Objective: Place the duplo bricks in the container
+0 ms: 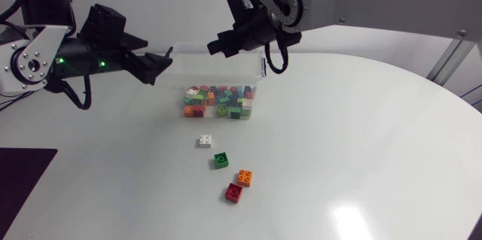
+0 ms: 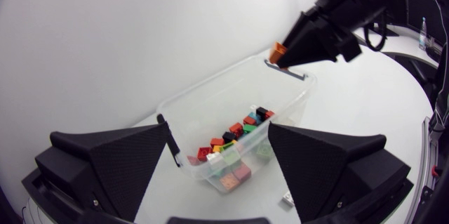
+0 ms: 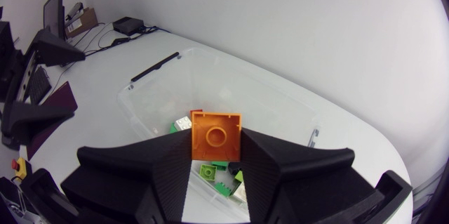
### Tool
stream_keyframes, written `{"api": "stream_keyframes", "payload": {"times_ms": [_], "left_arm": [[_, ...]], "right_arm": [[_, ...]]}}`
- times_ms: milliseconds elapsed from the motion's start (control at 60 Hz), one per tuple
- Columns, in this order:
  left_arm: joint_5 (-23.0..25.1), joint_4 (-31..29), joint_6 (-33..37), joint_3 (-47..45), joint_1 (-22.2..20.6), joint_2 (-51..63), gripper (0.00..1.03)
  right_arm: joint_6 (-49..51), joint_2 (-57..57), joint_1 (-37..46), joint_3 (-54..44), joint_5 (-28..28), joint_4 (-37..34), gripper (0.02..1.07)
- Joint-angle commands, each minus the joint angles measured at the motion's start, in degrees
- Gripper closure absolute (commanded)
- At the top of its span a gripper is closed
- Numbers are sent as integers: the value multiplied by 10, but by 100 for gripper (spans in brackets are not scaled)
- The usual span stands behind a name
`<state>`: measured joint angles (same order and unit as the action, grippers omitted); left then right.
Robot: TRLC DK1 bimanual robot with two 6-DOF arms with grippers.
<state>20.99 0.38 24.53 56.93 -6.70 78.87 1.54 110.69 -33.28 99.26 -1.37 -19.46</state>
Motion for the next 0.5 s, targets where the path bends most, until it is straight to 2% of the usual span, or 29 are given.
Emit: {"api": "stream_keyframes", "payload": {"times_ms": [0, 183, 250, 300, 333, 367, 483], "left_arm": [[14, -26, 29, -30, -14, -22, 5], [15, -51, 75, -65, -38, -35, 5], [15, -64, 102, -72, -45, -28, 5], [19, -76, 123, -74, -51, -16, 5], [20, -84, 140, -75, -53, -4, 5], [23, -89, 155, -74, -54, 11, 5], [26, -91, 207, -74, -59, 65, 5]], "right_arm": [[6, 34, 1, 41, -2, 7, 76], [7, 97, 3, 100, 0, 7, 73], [12, 126, 3, 125, 9, 4, 58], [14, 155, 5, 162, 11, -20, 37], [16, 175, 6, 191, 17, -41, 17], [20, 182, 7, 200, 23, -44, 8], [22, 159, 8, 196, 28, -57, 7]]}}
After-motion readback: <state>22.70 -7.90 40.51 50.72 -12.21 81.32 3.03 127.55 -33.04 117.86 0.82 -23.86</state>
